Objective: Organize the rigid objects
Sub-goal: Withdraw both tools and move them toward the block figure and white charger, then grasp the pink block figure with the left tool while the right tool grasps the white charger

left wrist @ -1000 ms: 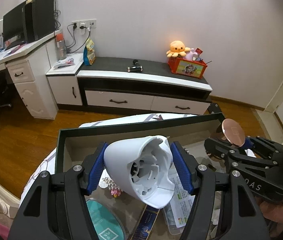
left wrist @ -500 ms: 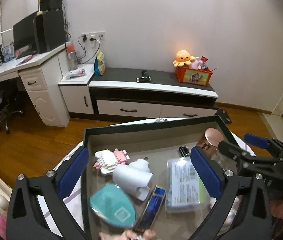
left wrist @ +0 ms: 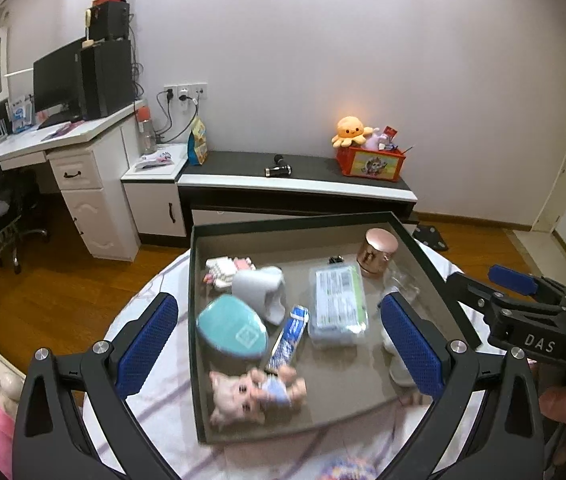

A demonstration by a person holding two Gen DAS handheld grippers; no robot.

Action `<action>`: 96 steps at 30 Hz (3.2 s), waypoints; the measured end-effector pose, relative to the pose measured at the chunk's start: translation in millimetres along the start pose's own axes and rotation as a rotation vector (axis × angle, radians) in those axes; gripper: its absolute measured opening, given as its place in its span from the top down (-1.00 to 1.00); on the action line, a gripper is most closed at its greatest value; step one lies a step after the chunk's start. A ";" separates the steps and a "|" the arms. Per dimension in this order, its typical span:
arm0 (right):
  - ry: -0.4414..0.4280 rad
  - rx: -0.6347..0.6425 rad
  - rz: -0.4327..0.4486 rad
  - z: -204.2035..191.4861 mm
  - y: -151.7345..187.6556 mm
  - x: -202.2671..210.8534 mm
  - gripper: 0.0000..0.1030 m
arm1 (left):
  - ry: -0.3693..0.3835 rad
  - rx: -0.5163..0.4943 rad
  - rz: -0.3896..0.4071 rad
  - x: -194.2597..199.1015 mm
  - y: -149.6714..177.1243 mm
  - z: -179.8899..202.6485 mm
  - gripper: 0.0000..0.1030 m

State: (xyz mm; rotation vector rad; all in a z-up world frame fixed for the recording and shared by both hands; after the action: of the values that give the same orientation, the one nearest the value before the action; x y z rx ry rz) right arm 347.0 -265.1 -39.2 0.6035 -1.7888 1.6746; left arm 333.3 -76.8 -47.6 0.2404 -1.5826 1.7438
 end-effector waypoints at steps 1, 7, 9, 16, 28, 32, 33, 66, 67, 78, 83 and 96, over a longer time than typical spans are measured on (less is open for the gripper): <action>-0.003 -0.001 0.007 0.1 4.0 7.5 -0.72 | 0.002 0.003 0.005 6.4 3.7 1.8 -0.99; -0.014 -0.029 0.048 4.2 25.0 44.4 -0.72 | 0.012 0.015 0.040 40.7 20.6 11.1 -0.99; -0.008 -0.039 0.064 6.3 31.8 56.1 -0.72 | 0.011 0.016 0.053 50.6 25.7 13.7 -0.99; 0.044 -0.076 0.131 14.6 53.1 88.6 -0.72 | -0.006 0.028 0.095 83.6 48.9 20.0 -0.99; 0.059 -0.075 0.138 18.3 92.2 117.6 -0.72 | -0.027 0.041 0.064 104.0 95.9 27.1 -0.99; 0.062 -0.068 0.139 16.8 101.9 123.0 -0.72 | -0.028 0.033 0.060 109.7 105.1 32.8 -0.99; 0.063 -0.067 0.141 16.5 103.7 124.7 -0.72 | -0.025 0.033 0.062 111.5 105.7 34.2 -0.99; 0.092 -0.043 -0.065 20.5 142.2 45.3 -0.72 | 0.048 0.033 -0.218 -1.4 176.1 49.2 -0.99; 0.092 -0.045 -0.072 21.7 143.0 42.1 -0.72 | 0.050 0.028 -0.233 -8.0 178.3 49.4 -0.99; 0.079 -0.033 -0.130 15.4 143.9 11.0 -0.72 | 0.104 -0.009 -0.236 -30.6 170.8 50.3 -0.15; 0.060 -0.007 -0.148 0.4 143.4 0.0 -0.72 | 0.107 0.014 -0.227 -26.0 167.6 38.3 -0.07; 0.081 0.146 -0.141 -27.5 152.6 -21.1 -0.14 | 0.070 0.028 -0.220 -17.7 167.3 22.6 -0.07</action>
State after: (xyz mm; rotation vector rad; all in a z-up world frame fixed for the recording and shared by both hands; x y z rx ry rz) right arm 259.7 -224.6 -162.6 0.6982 -1.5406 1.7171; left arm 232.3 -95.8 -182.6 0.3501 -1.4259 1.5884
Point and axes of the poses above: each gripper's, at about its wrist camera, not at the fingertips, and x roughly against the way its jaws point, z to its right, y to its underside, the point moved 9 cm from there along -x, roughly the way its jaws point, and after that the axes turned 12 degrees about y, right-handed, at the moved point
